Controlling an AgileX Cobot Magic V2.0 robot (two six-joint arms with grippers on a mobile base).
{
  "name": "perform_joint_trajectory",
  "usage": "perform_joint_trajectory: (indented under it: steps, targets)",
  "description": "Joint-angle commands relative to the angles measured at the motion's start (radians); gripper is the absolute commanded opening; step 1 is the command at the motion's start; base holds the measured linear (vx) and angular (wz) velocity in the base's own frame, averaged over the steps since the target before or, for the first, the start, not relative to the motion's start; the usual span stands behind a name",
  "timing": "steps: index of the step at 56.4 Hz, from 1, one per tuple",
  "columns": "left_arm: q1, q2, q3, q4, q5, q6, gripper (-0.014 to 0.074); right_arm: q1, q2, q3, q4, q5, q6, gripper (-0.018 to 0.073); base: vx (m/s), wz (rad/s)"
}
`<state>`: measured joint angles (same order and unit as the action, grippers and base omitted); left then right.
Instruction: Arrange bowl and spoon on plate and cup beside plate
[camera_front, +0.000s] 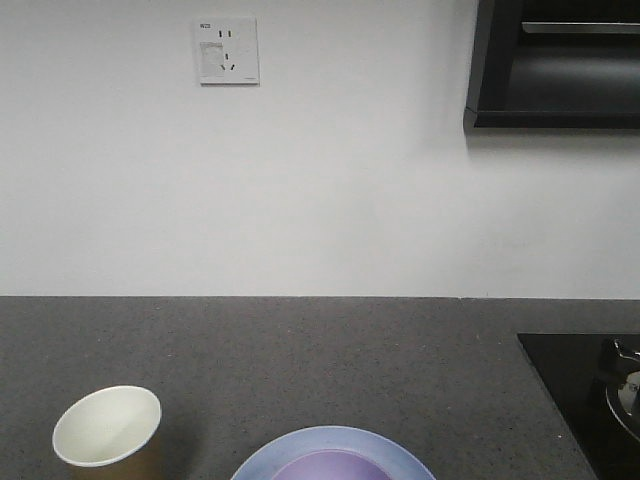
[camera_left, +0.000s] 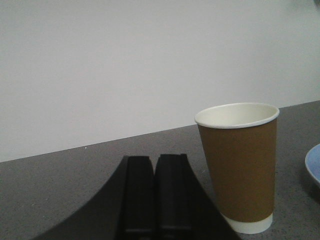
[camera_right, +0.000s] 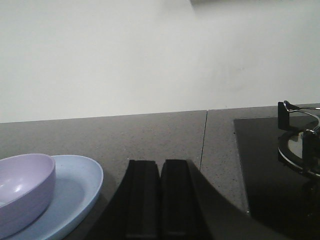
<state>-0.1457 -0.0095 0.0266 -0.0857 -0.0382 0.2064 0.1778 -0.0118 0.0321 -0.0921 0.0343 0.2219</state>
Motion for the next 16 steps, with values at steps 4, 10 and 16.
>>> perform_joint_trajectory:
  steps: [4, 10, 16]
  targets:
    - [-0.001, -0.017, -0.027, -0.004, -0.075, -0.009, -0.0006, -0.005, -0.005, 0.002, -0.011, -0.09, -0.01, -0.0008, 0.0, 0.0]
    - [-0.001, -0.017, -0.027, -0.004, -0.075, -0.009, -0.0006, -0.005, -0.005, 0.002, -0.011, -0.092, -0.01, -0.0008, 0.0, 0.0]
    - [-0.001, -0.017, -0.027, -0.004, -0.075, -0.009, -0.0006, -0.005, -0.005, 0.002, -0.011, -0.09, -0.01, -0.0008, 0.0, 0.0]
